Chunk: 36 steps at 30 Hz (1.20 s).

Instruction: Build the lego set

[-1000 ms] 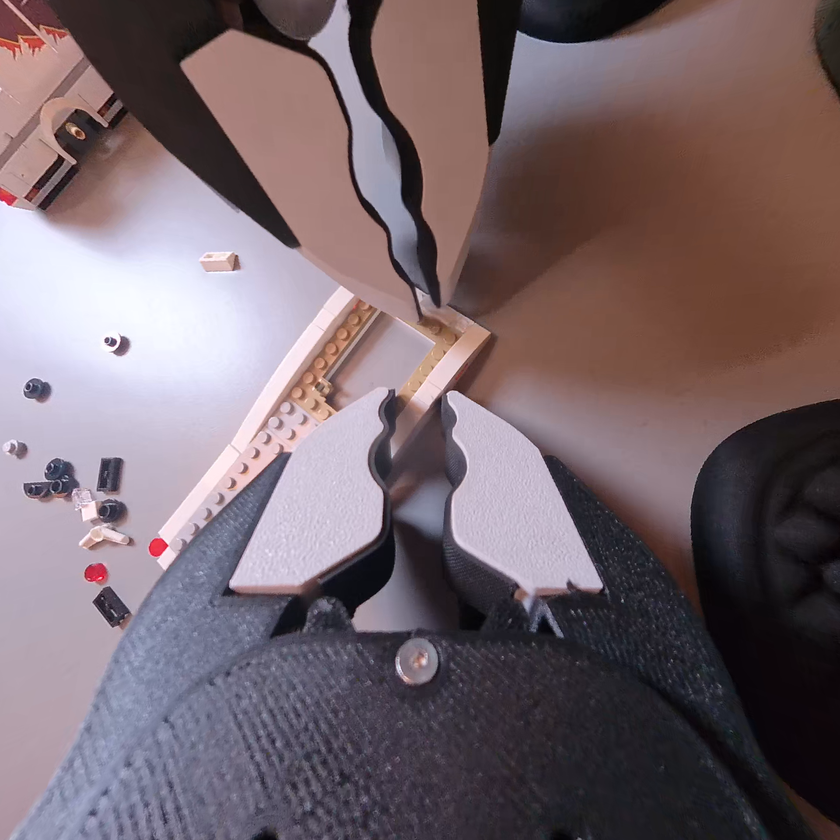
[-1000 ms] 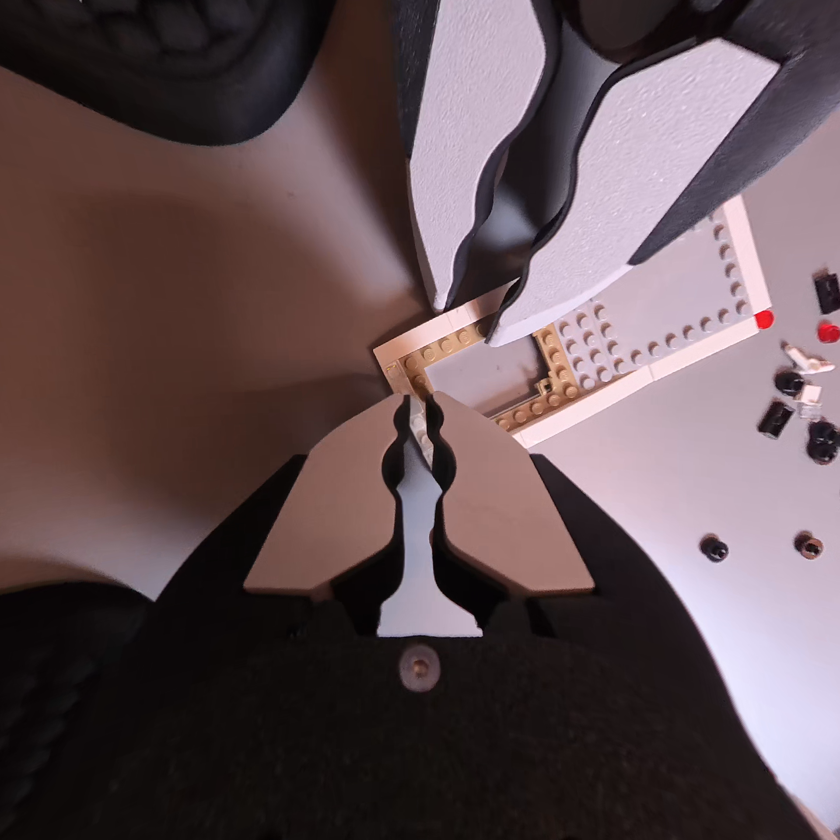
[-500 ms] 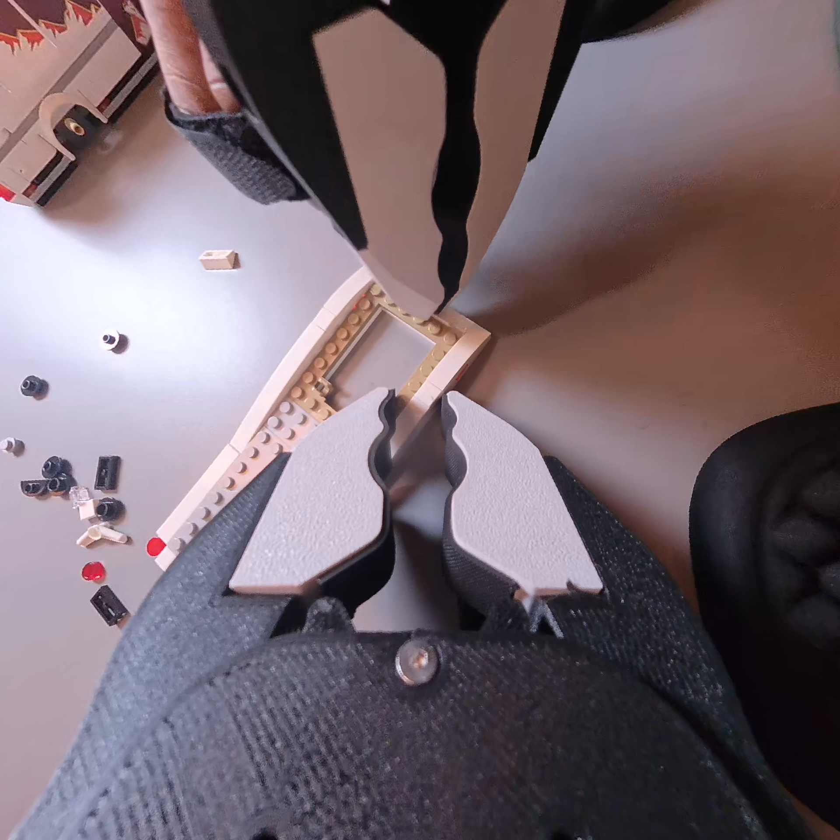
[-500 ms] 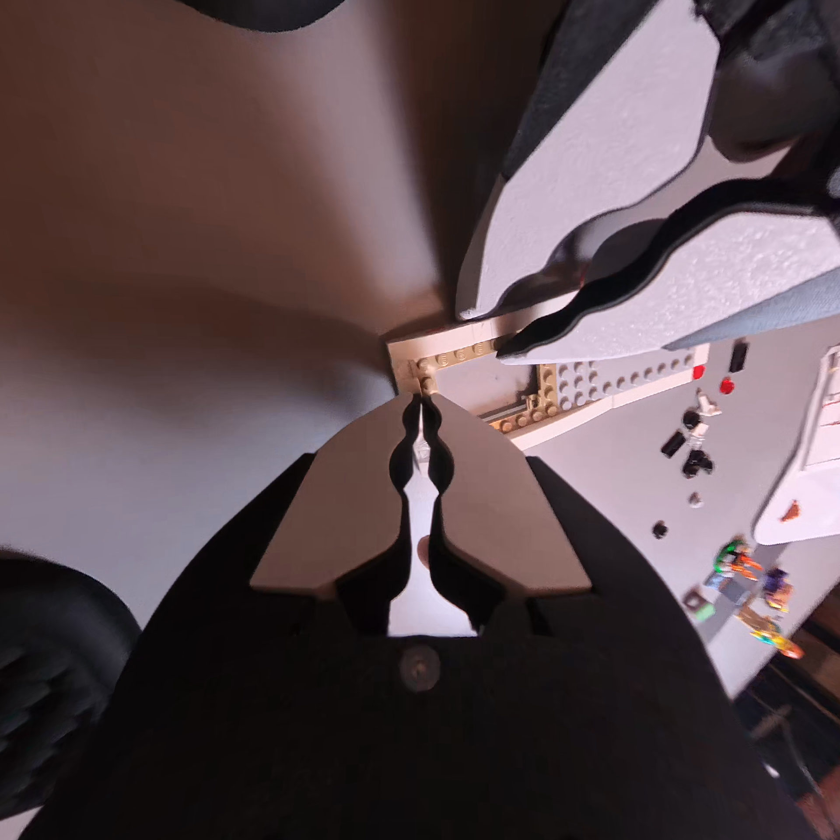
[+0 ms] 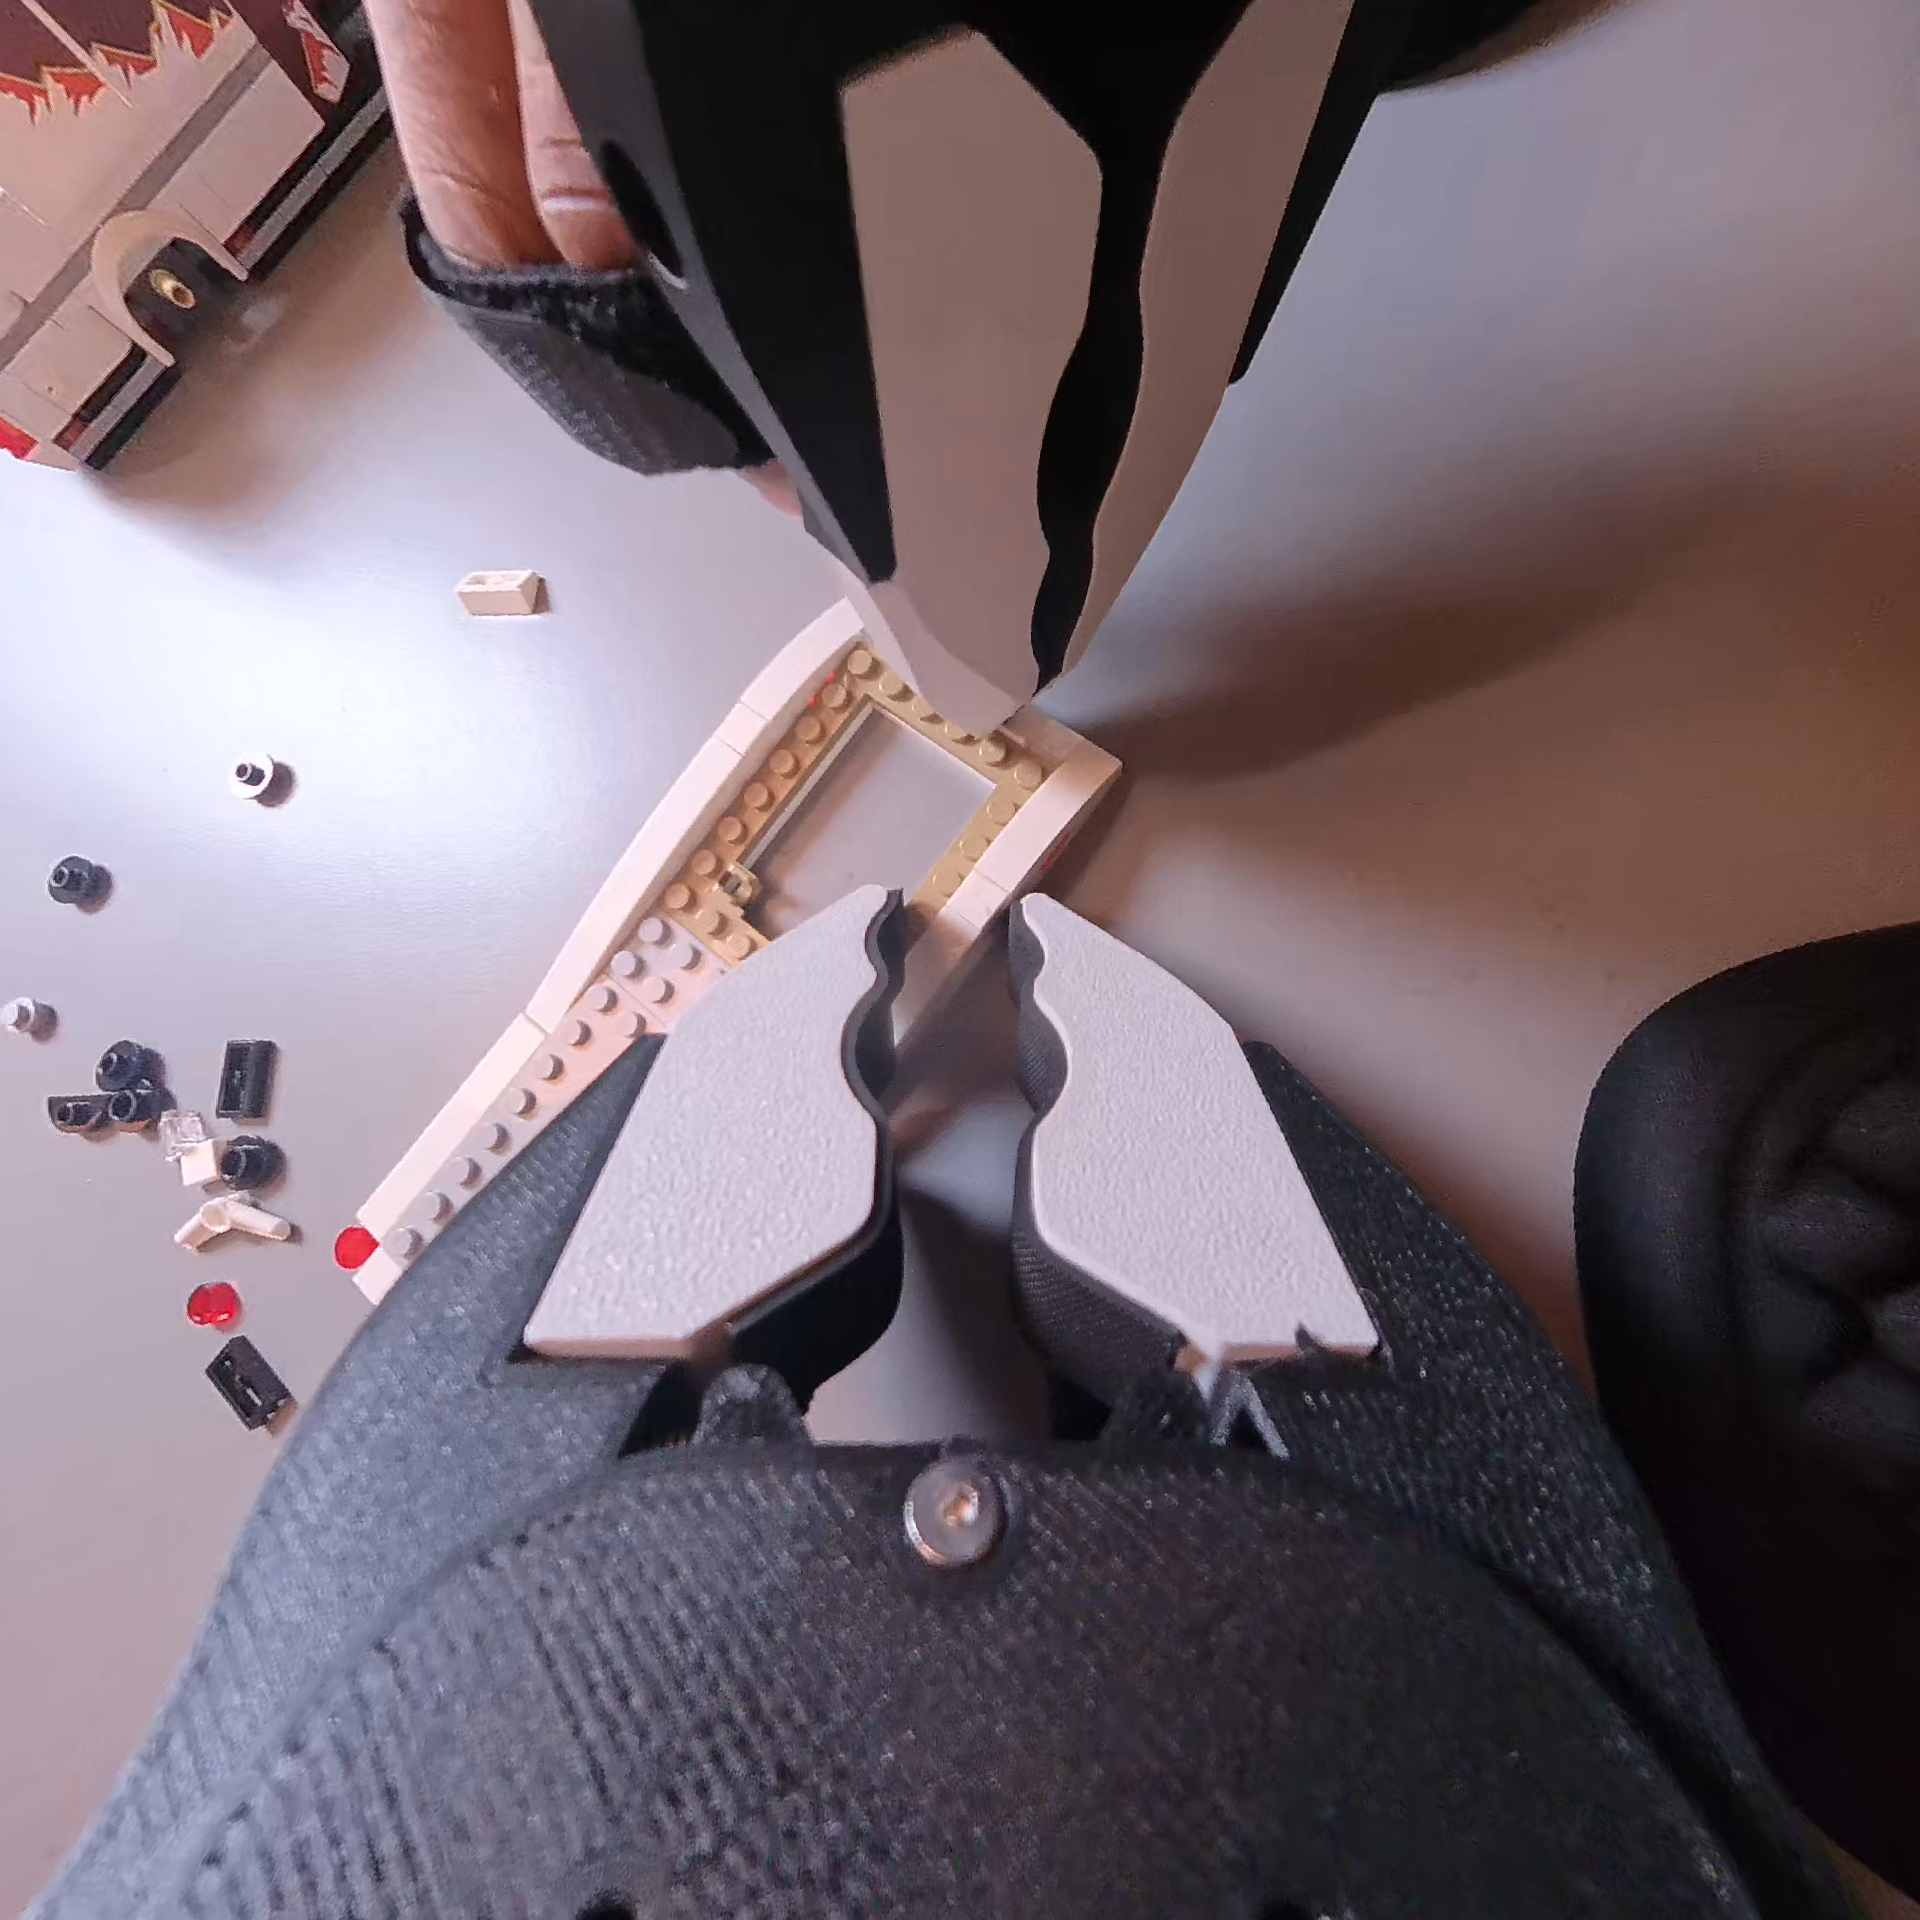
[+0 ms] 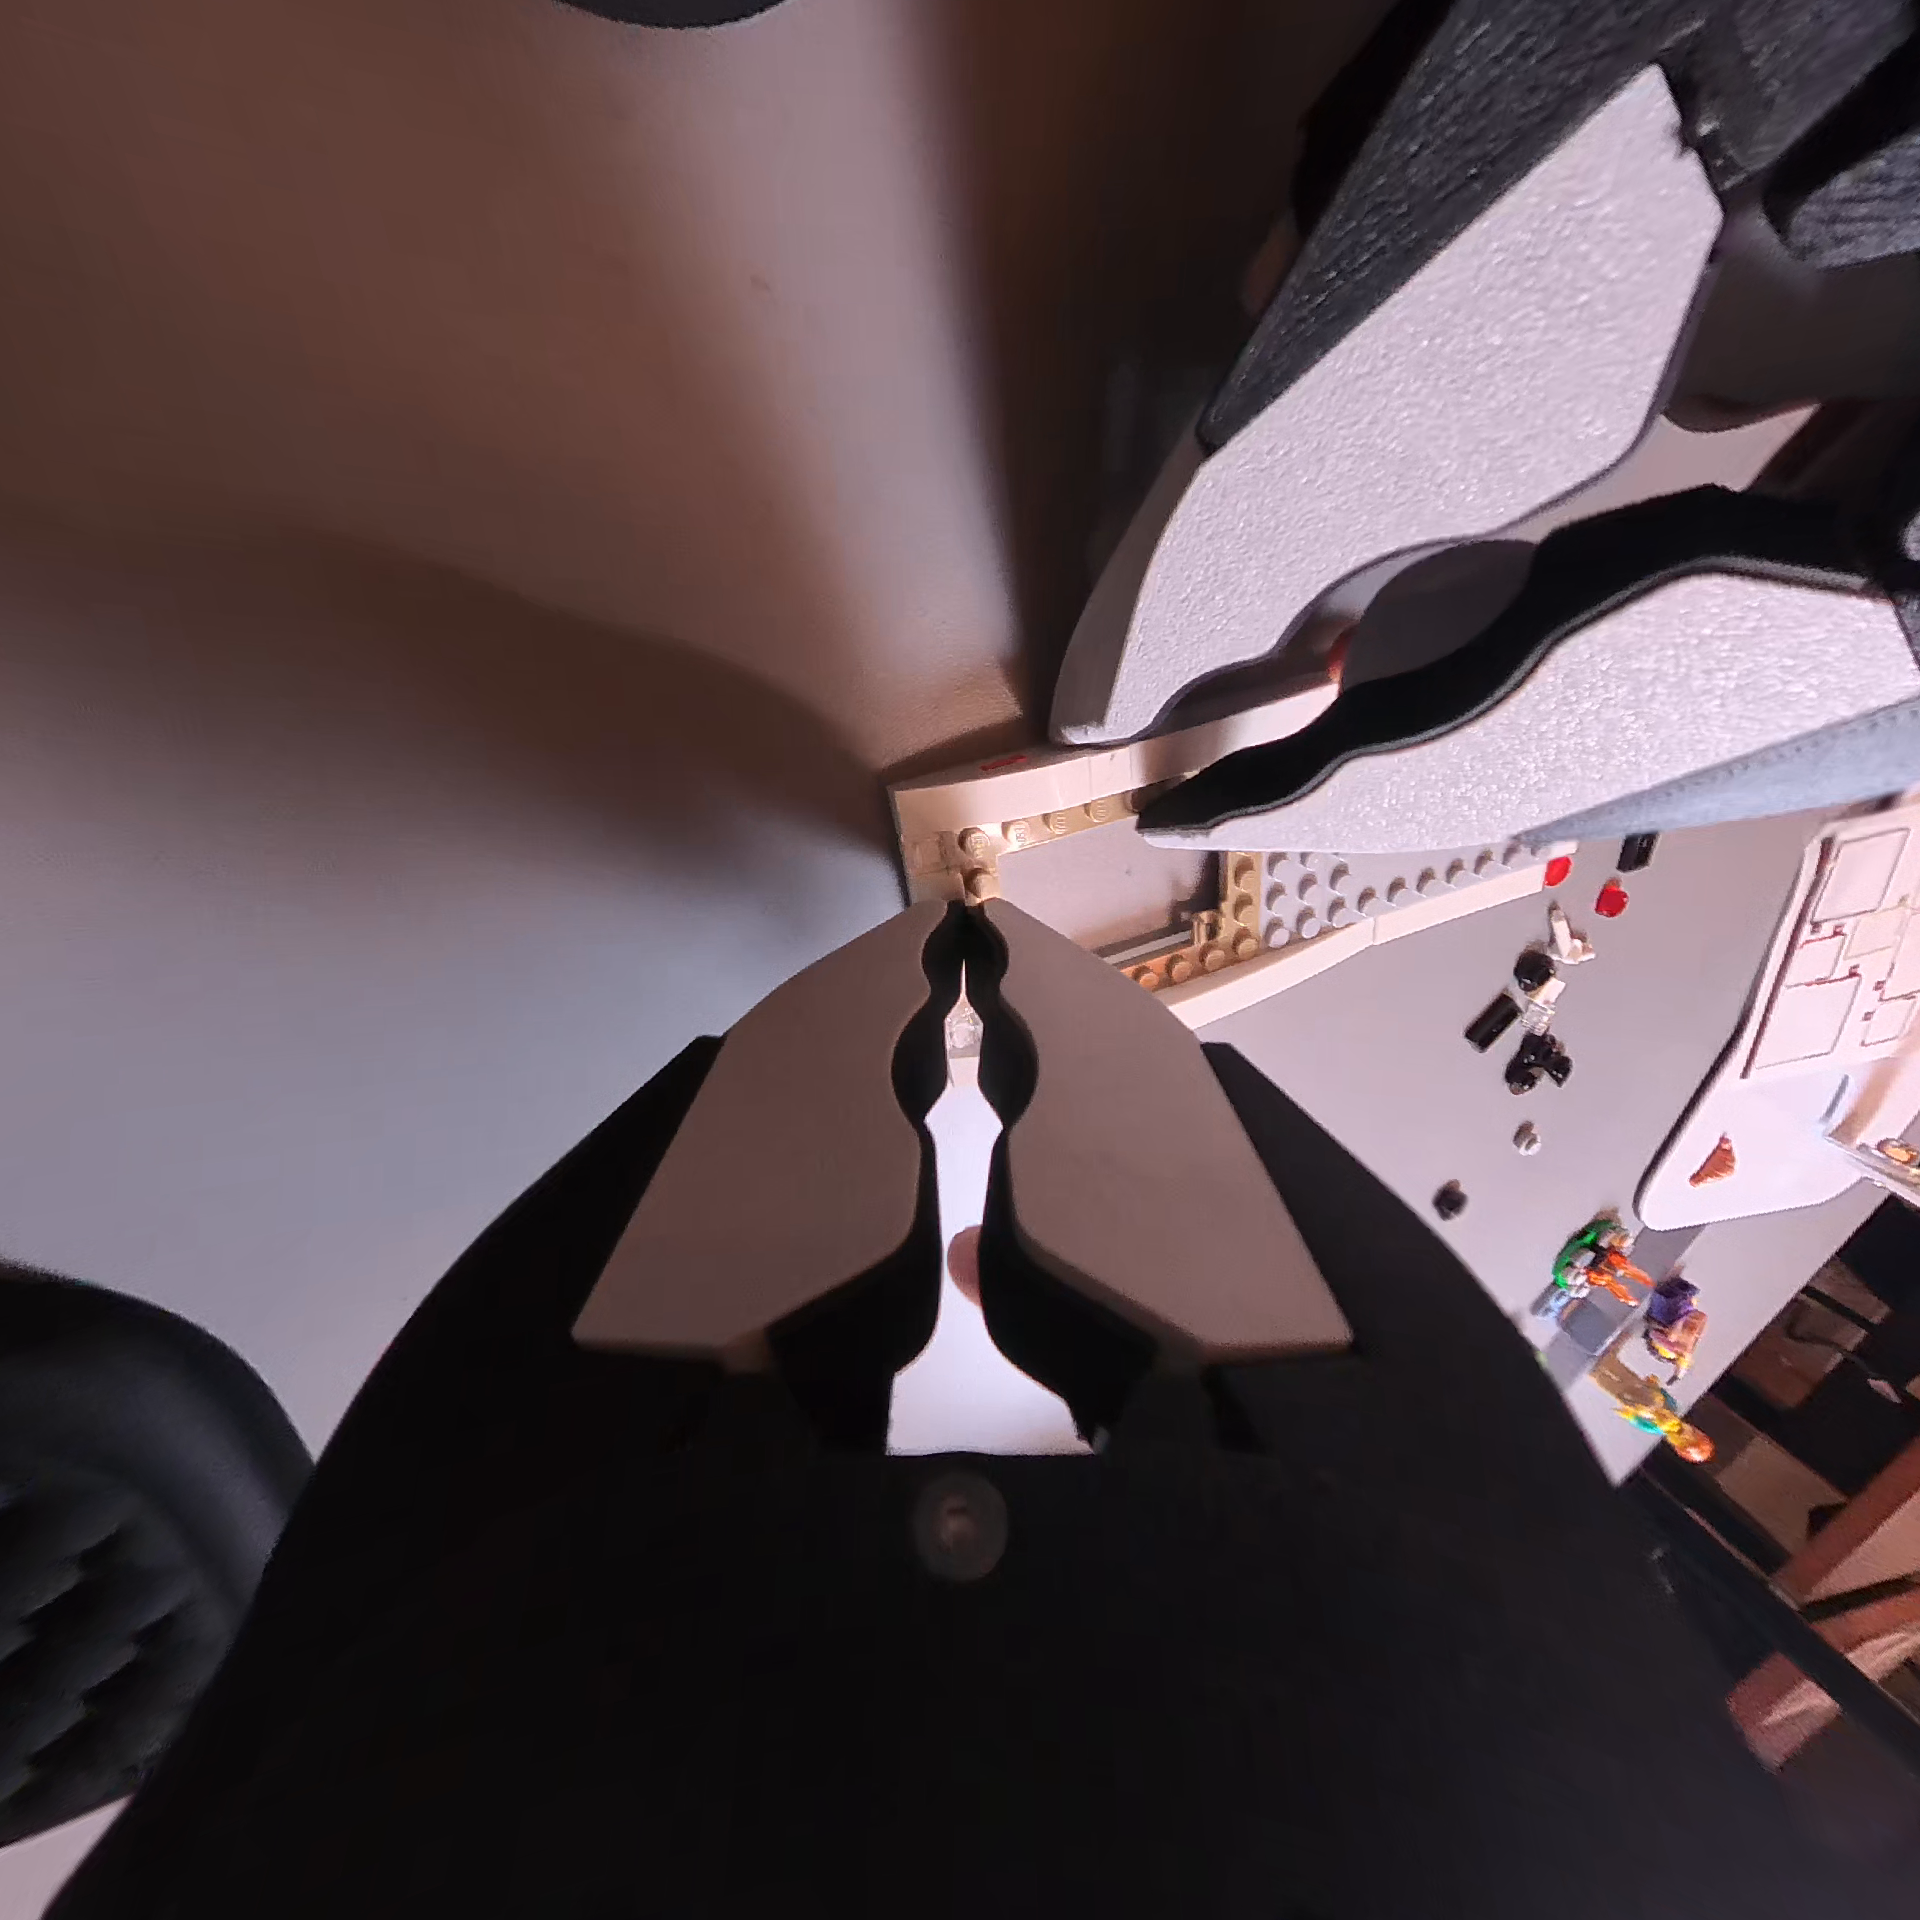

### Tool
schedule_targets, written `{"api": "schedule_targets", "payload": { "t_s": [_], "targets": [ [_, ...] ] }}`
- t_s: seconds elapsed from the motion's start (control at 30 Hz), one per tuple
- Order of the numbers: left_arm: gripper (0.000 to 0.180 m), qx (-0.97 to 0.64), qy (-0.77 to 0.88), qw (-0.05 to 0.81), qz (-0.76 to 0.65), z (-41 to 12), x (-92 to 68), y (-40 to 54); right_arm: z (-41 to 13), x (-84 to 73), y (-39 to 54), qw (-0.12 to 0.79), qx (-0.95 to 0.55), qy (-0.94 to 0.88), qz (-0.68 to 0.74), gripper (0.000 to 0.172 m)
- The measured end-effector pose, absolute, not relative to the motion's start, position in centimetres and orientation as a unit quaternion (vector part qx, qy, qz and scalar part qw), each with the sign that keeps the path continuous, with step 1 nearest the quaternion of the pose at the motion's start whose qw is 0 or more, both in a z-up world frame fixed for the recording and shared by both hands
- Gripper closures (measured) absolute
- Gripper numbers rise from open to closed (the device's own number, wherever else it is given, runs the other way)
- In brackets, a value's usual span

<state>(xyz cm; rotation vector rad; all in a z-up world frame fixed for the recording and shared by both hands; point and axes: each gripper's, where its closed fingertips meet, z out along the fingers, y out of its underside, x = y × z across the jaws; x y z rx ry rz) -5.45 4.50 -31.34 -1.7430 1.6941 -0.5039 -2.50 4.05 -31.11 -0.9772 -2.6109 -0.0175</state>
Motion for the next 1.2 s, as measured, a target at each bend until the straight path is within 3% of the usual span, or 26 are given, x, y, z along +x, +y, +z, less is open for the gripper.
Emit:
{"api": "schedule_targets", "payload": {
  "t_s": [0.03, 0.1, 0.23, 0.43, 0.67, 0.87, 1.2],
  "targets": [
    [0.161, -0.664, 0.646, 0.324, -0.192, -31.3, -5.5, 4.5, -31.1, -2.5, 4.1, 0.184, -0.357, -0.916, 0.011, 0.172],
    [0.161, -0.663, 0.647, 0.324, -0.191, -31.3, -5.4, 4.4, -30.7, -2.2, 4.2, 0.21, -0.408, -0.886, 0.071, 0.172],
    [0.161, -0.662, 0.649, 0.323, -0.187, -31.3, -5.3, 4.5, -27.6, 0.5, 6.5, 0.243, -0.539, -0.787, 0.175, 0.133],
    [0.161, -0.662, 0.652, 0.322, -0.181, -31.3, -5.3, 4.4, -29.4, 8.1, 10.6, 0.223, -0.66, -0.691, 0.195, 0.14],
    [0.161, -0.662, 0.651, 0.324, -0.181, -31.3, -5.3, 4.5, -31.1, 11.6, 11.5, 0.214, -0.697, -0.657, 0.193, 0.144],
    [0.162, -0.661, 0.652, 0.324, -0.181, -31.3, -5.3, 4.5, -30.0, 7.4, 13.1, 0.267, -0.686, -0.642, 0.215, 0.147],
    [0.162, -0.663, 0.649, 0.327, -0.181, -31.3, -5.2, 4.5, -31.6, 0.8, 15.9, 0.234, -0.679, -0.667, 0.196, 0.141]
  ]
}}
